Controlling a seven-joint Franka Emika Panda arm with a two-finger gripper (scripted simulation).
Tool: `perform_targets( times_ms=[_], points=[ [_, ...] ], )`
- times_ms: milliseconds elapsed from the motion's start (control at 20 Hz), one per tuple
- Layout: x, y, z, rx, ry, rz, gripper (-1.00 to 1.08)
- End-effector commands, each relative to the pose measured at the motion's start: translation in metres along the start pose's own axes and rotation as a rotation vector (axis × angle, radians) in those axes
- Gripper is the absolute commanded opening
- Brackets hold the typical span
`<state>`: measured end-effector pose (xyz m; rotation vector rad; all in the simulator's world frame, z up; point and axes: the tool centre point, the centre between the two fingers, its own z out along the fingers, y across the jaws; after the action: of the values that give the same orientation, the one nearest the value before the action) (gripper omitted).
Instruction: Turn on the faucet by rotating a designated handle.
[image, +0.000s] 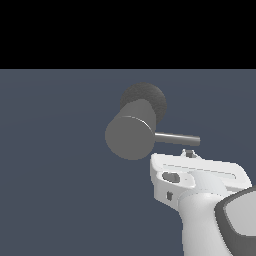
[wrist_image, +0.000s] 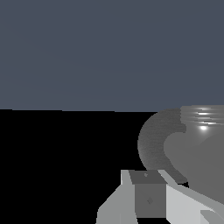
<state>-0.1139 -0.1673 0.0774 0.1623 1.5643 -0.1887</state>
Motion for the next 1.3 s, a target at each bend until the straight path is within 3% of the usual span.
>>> perform_targets(
  times_ms=[0, 1250],
  points=[
    [0.000, 0.002, 0.000, -0.002, 0.001, 0.005, -1.00],
    [-0.061, -0.004, 0.000, -0.002, 0.001, 0.004, -1.00]
  ],
)
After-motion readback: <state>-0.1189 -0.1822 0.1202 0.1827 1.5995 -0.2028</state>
